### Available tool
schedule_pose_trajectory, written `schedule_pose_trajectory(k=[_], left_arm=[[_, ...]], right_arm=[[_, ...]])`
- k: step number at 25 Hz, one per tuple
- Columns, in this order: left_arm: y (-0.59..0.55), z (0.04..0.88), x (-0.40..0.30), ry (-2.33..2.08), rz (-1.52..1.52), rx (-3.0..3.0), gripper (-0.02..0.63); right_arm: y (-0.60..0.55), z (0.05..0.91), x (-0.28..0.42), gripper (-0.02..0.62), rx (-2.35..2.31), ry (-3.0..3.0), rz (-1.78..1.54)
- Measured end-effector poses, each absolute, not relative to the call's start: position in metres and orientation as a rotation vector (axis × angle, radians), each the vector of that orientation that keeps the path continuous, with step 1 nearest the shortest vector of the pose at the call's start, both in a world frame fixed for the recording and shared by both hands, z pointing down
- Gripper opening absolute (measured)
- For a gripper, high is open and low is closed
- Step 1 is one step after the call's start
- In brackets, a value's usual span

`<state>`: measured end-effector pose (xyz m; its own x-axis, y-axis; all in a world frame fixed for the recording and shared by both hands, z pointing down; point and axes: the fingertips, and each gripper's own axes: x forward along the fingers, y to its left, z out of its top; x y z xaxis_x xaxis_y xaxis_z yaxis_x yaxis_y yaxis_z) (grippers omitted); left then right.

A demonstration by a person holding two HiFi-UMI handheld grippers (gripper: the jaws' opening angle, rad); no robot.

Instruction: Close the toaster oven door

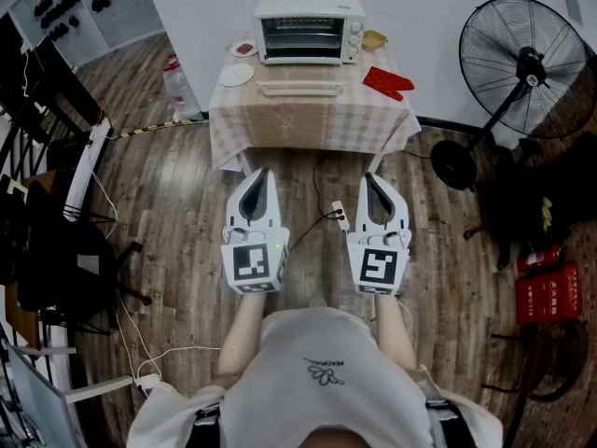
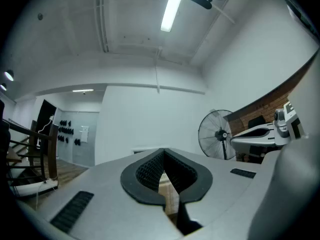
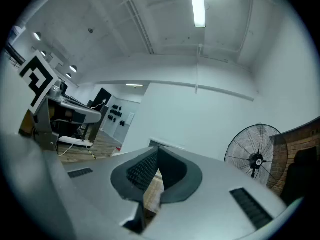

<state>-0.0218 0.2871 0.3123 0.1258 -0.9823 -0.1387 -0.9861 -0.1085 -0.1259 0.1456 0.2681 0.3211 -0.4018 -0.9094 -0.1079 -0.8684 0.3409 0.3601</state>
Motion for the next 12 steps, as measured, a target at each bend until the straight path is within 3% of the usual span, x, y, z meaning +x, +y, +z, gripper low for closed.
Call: schedule_pose_trajectory(k=[12], left_arm=[[0.287, 0.309, -0.017, 1.947, 0.009, -2.21, 0.015]], right_arm=[[0.265, 0.335, 0.145, 0.009, 1.608, -2.505, -0.495]])
